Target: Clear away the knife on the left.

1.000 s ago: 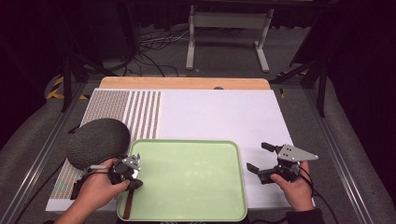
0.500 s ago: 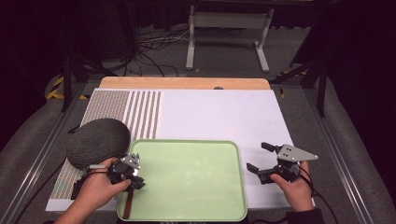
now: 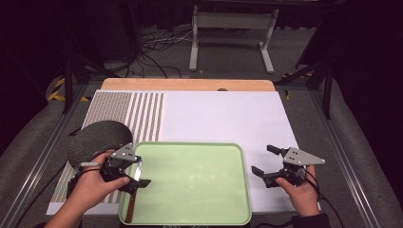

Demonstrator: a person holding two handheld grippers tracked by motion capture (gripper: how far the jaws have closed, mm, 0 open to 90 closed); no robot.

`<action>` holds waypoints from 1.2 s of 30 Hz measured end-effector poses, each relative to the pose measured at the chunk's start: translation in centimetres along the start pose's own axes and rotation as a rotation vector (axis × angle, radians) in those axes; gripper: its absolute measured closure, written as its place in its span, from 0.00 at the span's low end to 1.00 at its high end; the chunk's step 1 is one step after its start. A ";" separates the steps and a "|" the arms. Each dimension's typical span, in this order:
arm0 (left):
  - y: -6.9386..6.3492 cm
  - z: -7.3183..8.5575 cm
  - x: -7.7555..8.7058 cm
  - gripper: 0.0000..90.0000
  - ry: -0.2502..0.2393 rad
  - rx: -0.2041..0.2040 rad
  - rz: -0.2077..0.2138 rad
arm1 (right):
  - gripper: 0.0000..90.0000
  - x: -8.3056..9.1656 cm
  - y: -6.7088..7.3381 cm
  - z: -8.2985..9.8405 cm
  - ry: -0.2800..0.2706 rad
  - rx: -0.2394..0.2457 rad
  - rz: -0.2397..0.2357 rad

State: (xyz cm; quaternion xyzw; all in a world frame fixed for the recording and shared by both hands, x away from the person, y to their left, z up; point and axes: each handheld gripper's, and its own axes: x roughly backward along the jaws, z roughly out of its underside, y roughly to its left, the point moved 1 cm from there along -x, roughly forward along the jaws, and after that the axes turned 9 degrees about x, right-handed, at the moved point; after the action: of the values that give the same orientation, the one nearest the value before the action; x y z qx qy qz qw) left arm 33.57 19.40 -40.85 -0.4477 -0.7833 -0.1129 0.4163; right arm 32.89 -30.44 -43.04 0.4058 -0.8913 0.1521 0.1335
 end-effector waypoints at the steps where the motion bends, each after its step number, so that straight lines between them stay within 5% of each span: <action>1: 0.2 0.1 0.3 0.09 -0.024 -0.003 0.001 | 0.03 0.0 0.0 0.0 0.002 -0.002 0.000; 16: 1.7 2.6 2.5 0.08 -0.290 -0.065 -0.050 | 0.03 -0.2 0.0 0.1 0.006 -0.002 -0.007; 23: 2.8 4.4 3.2 0.07 -0.435 -0.011 -0.020 | 0.03 -0.2 0.0 0.1 0.007 -0.003 -0.005; 32: 4.1 6.7 3.4 0.06 -0.504 0.002 -0.038 | 0.03 -0.3 0.0 0.2 0.003 0.003 -0.005; 36: 4.7 7.9 3.2 0.05 -0.548 0.026 -0.015 | 0.03 -0.3 0.1 0.2 0.001 0.002 -0.003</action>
State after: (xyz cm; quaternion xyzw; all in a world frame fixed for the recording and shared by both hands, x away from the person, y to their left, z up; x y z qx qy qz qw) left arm 32.14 28.38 -44.37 -0.4503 -0.8714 0.0196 0.1936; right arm 33.00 -30.28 -43.35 0.4074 -0.8904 0.1531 0.1337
